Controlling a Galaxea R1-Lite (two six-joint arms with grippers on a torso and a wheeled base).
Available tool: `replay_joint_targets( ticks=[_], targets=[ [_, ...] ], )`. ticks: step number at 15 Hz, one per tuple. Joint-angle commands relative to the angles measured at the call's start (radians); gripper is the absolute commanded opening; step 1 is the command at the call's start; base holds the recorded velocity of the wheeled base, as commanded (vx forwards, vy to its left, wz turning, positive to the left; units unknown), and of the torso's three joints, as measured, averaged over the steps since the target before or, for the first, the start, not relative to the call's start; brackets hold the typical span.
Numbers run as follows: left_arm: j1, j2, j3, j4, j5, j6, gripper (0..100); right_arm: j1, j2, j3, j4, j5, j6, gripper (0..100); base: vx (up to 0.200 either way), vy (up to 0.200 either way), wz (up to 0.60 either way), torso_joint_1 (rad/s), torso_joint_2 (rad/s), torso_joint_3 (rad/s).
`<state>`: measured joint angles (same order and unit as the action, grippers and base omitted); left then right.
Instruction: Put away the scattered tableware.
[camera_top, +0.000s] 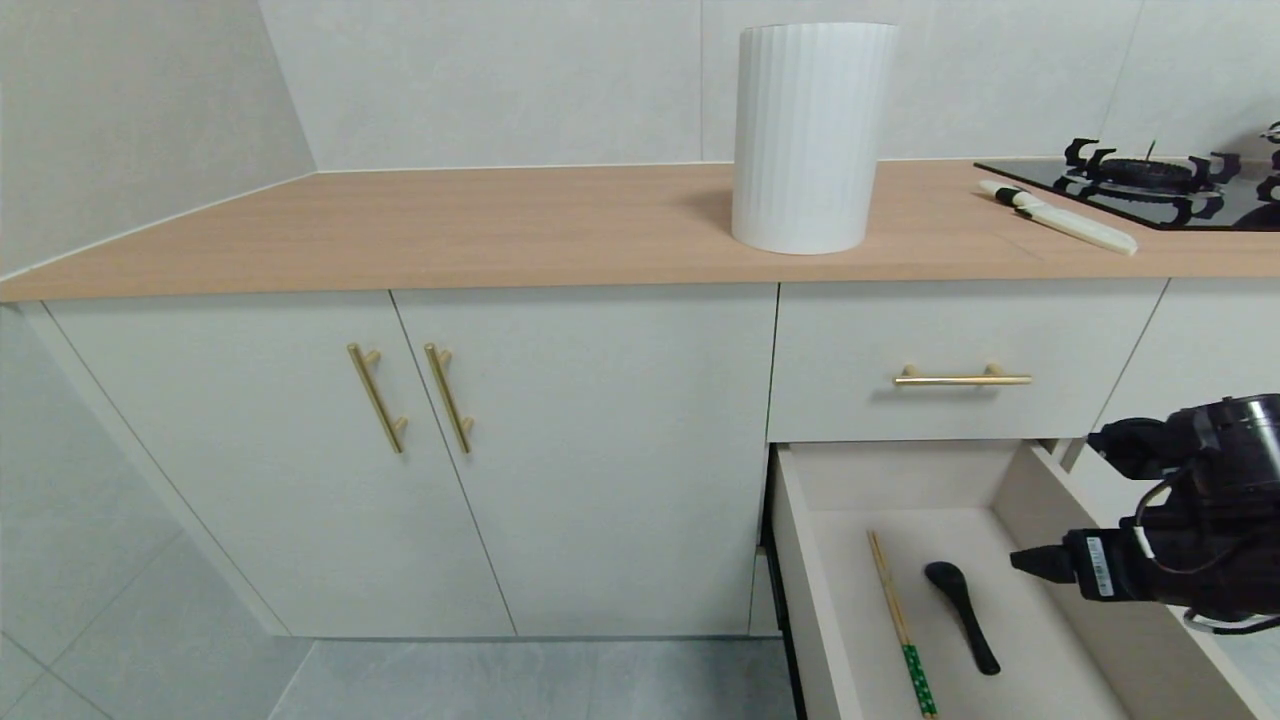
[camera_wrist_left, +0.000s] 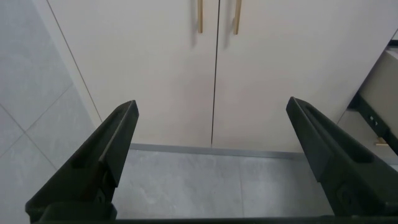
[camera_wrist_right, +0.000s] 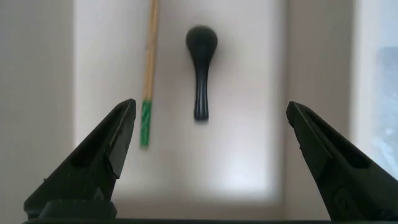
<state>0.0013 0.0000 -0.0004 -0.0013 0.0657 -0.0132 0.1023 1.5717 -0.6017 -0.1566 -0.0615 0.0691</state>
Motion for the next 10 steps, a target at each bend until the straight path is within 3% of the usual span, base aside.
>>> replay_joint_targets(
  ticks=[1,4,10],
  targets=[
    [0.0,0.0,0.0,0.0,0.0,-0.001,100,0.013,-0.24,-0.004,0.161,0.008,-0.002,100,0.0,0.0,0.0,0.0,0.0,0.0],
    [0.0,0.0,0.0,0.0,-0.001,0.029,100,0.014,-0.292,-0.003,0.192,0.006,-0.032,100,0.0,0.0,0.0,0.0,0.0,0.0],
    [0.0,0.0,0.0,0.0,-0.001,0.027,100,0.013,-0.346,-0.004,0.275,0.003,-0.04,100,0.0,0.0,0.0,0.0,0.0,0.0]
  ],
)
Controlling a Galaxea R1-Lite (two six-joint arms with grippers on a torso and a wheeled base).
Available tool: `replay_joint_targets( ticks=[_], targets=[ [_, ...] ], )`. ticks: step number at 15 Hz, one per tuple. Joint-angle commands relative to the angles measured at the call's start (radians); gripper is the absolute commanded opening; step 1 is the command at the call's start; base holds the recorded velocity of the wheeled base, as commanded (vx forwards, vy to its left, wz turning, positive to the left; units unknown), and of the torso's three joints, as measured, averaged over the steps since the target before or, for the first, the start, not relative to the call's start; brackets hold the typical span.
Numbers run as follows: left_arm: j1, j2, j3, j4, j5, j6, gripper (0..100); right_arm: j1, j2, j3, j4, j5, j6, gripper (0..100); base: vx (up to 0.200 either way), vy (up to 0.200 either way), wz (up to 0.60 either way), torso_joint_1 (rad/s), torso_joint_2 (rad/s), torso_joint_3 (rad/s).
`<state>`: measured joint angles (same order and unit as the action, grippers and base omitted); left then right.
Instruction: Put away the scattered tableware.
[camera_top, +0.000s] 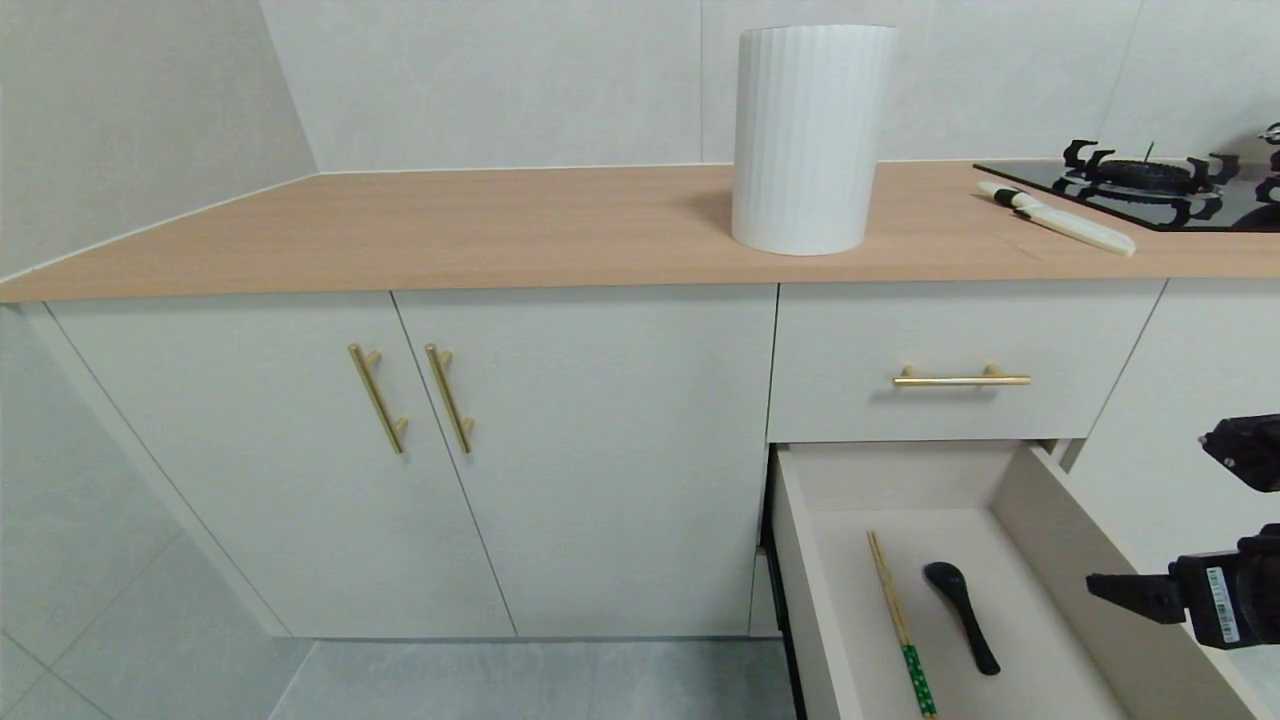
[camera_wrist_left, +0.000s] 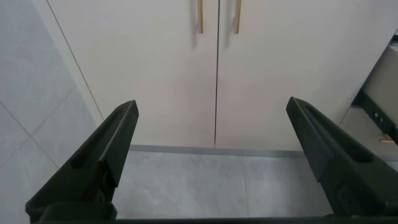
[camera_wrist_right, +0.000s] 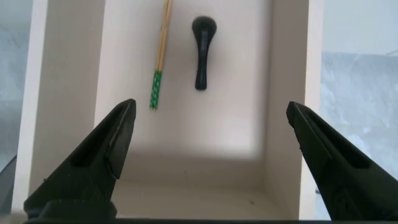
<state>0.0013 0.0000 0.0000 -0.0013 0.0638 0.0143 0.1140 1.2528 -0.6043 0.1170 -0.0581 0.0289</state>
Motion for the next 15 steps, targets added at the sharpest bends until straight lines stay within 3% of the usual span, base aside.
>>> replay_joint_targets(
  ticks=[1,9,15],
  targets=[
    [0.0,0.0,0.0,0.0,0.001,0.001,100,0.003,-0.055,-0.002,0.041,0.0,0.0,100,0.0,0.0,0.0,0.0,0.0,0.0],
    [0.0,0.0,0.0,0.0,0.002,-0.017,100,0.009,-0.116,-0.038,0.236,0.004,-0.047,100,-0.2,0.0,0.0,0.003,0.0,0.004],
    [0.0,0.0,0.0,0.0,0.002,-0.028,100,0.098,-0.032,-0.037,0.383,0.006,-0.052,100,-0.2,0.0,0.0,0.005,0.01,0.003]
  ],
)
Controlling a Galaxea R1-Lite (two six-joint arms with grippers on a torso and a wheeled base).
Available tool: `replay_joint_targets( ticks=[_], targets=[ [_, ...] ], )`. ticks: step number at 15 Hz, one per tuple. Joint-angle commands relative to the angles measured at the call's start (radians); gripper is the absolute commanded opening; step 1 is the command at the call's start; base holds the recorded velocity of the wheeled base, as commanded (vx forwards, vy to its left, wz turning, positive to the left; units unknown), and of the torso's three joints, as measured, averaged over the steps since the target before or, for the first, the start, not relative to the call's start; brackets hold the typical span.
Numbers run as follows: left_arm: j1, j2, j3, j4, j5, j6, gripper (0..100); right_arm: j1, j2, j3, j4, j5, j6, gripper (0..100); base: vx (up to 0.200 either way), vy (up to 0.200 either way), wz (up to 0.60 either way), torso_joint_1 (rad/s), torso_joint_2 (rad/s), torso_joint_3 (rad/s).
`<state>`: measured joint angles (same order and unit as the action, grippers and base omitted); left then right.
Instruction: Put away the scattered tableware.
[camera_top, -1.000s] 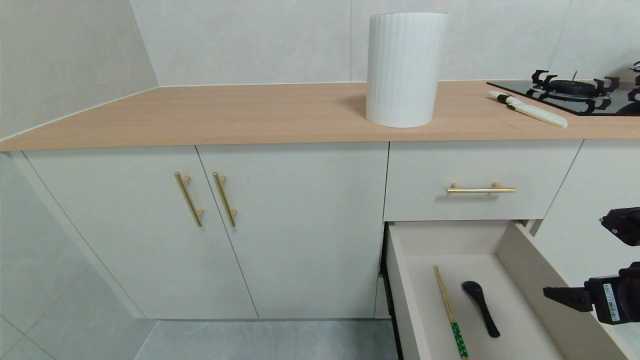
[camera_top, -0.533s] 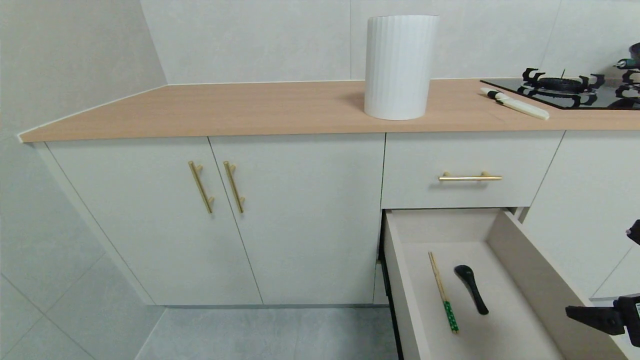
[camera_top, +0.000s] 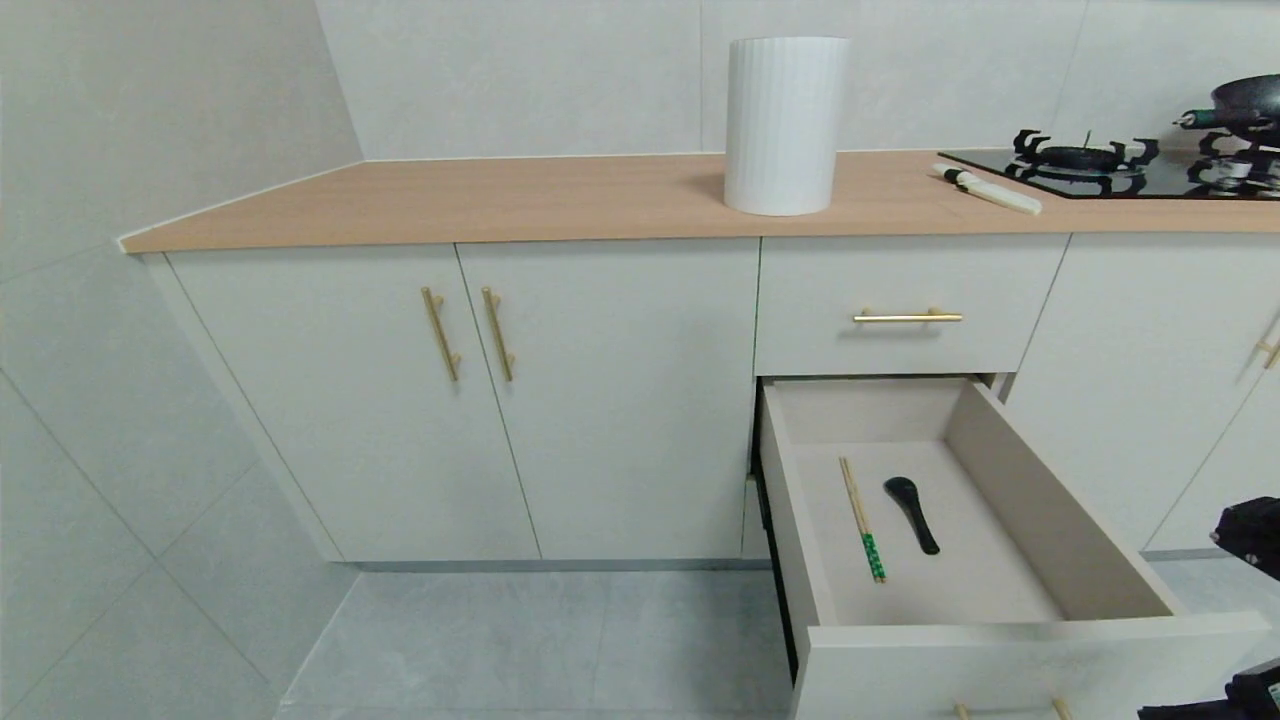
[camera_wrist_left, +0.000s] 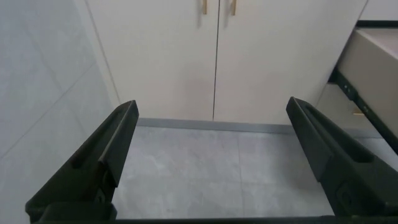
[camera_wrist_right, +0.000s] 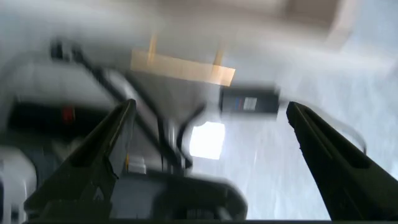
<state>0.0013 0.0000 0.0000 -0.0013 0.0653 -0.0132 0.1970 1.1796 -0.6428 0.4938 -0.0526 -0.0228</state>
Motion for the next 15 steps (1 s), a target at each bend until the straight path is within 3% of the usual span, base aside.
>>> replay_joint_targets(
  ticks=[1,4,9,15],
  targets=[
    [0.0,0.0,0.0,0.0,0.001,-0.001,100,0.018,0.064,0.005,0.008,0.0,0.0,100,-0.2,0.0,0.0,0.002,0.0,0.002],
    [0.0,0.0,0.0,0.0,0.001,-0.001,100,0.018,0.143,0.003,-0.014,0.037,0.004,100,-0.067,0.0,0.0,-0.001,0.0,-0.001],
    [0.0,0.0,0.0,0.0,0.001,-0.001,100,0.018,0.29,0.052,-0.271,0.049,0.01,100,0.0,0.0,0.0,0.0,0.0,0.0],
    [0.0,0.0,0.0,0.0,0.001,-0.001,100,0.016,0.482,0.018,-0.416,0.046,0.012,100,0.0,0.0,0.0,0.0,0.0,0.0]
  ],
)
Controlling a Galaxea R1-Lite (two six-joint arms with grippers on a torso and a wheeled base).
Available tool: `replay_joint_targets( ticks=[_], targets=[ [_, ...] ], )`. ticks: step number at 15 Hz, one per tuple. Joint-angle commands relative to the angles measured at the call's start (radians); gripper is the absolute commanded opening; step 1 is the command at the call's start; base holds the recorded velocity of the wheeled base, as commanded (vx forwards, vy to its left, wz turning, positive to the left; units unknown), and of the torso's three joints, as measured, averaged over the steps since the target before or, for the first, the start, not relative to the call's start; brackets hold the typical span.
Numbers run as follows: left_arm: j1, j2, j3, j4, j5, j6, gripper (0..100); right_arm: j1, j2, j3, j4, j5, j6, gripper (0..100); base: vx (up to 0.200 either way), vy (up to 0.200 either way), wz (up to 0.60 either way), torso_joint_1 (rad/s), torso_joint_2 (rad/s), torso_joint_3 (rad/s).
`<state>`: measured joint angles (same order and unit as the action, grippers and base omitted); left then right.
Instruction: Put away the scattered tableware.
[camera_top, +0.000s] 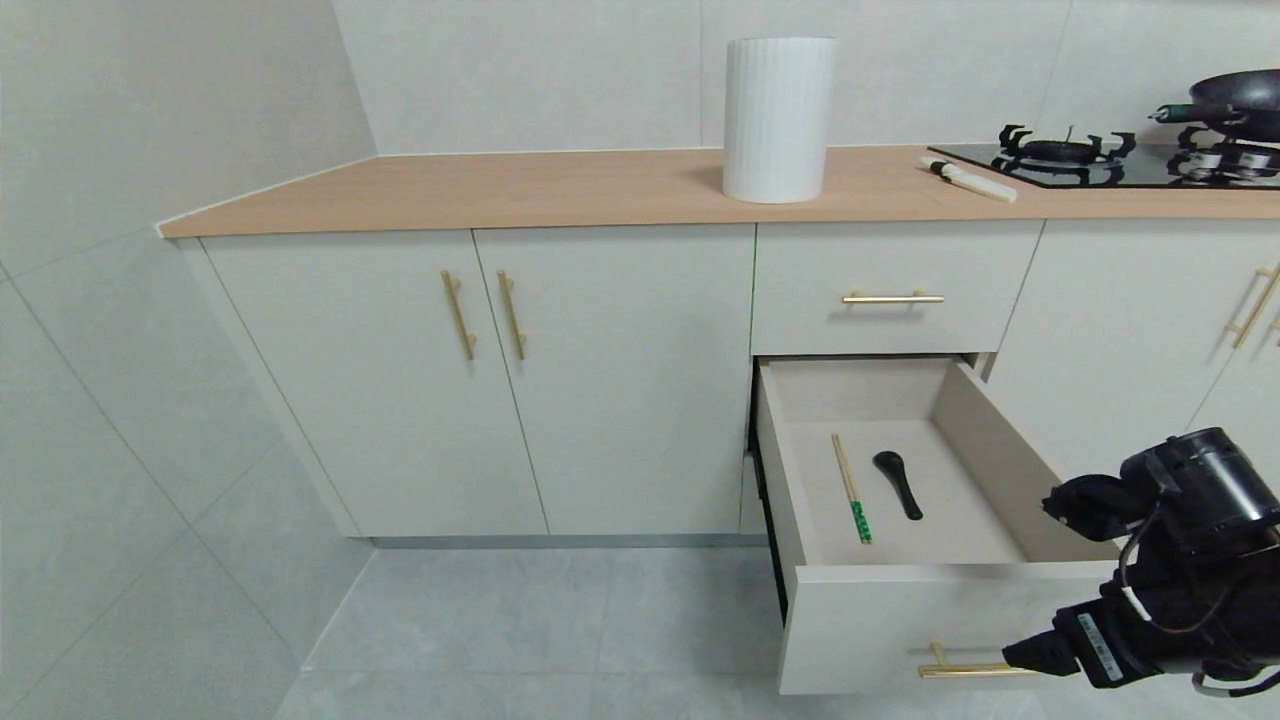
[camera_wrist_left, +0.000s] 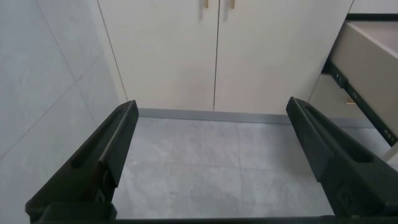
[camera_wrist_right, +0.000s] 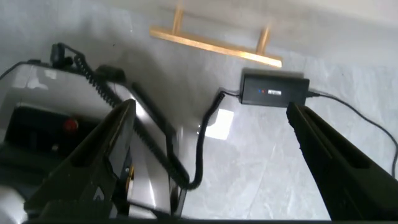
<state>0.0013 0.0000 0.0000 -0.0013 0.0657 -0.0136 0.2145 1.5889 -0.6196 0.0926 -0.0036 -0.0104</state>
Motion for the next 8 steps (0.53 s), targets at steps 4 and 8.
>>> replay_joint_targets(
  ticks=[4,8],
  targets=[
    [0.0,0.0,0.0,0.0,0.0,0.0,100,-0.006,0.112,-0.043,-0.043,-0.007,0.0,100,0.0,0.0,0.0,0.0,0.0,0.0],
    [0.0,0.0,0.0,0.0,0.0,0.0,100,-0.018,0.178,-0.135,-0.043,-0.01,0.037,100,0.0,0.0,0.0,0.0,0.0,0.0]
  ],
)
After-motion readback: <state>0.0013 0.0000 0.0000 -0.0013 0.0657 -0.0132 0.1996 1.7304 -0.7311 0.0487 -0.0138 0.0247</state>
